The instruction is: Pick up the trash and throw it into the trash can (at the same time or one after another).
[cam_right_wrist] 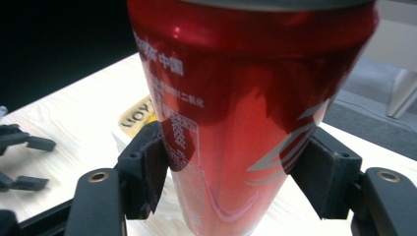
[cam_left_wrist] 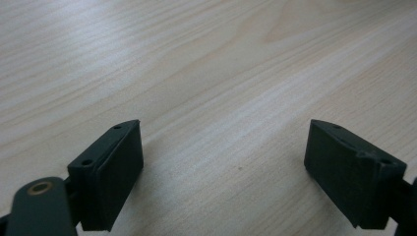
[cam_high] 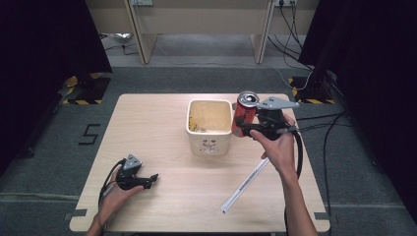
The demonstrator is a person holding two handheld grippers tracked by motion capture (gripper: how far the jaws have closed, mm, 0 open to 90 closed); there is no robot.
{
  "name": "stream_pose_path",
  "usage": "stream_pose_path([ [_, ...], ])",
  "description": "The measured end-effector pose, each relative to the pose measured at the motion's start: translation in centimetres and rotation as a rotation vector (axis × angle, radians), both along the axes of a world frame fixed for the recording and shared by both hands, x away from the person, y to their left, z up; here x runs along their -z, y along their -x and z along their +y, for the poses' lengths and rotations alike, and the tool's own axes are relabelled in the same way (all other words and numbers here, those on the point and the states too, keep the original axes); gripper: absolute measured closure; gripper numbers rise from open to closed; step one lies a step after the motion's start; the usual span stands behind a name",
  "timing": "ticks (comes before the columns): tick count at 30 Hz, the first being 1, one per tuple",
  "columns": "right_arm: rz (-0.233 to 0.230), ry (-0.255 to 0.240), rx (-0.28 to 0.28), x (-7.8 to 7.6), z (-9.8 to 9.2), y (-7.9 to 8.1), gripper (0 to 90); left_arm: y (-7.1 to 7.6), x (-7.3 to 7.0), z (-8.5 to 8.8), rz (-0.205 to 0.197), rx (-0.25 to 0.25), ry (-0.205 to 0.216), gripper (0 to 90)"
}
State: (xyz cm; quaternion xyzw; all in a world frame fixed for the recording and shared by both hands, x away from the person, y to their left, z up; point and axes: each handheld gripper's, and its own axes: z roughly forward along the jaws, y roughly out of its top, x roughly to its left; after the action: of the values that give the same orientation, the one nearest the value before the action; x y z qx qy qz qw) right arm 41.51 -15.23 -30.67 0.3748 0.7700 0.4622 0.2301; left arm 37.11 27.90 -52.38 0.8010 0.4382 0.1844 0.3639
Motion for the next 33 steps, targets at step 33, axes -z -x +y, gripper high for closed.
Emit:
stream_pose_path([
  [33,0.128,0.051,-0.049,2.9,11.8,-10.5,34.2,0.0,0.0,0.1,0.001,0.001,0.004,14.3],
])
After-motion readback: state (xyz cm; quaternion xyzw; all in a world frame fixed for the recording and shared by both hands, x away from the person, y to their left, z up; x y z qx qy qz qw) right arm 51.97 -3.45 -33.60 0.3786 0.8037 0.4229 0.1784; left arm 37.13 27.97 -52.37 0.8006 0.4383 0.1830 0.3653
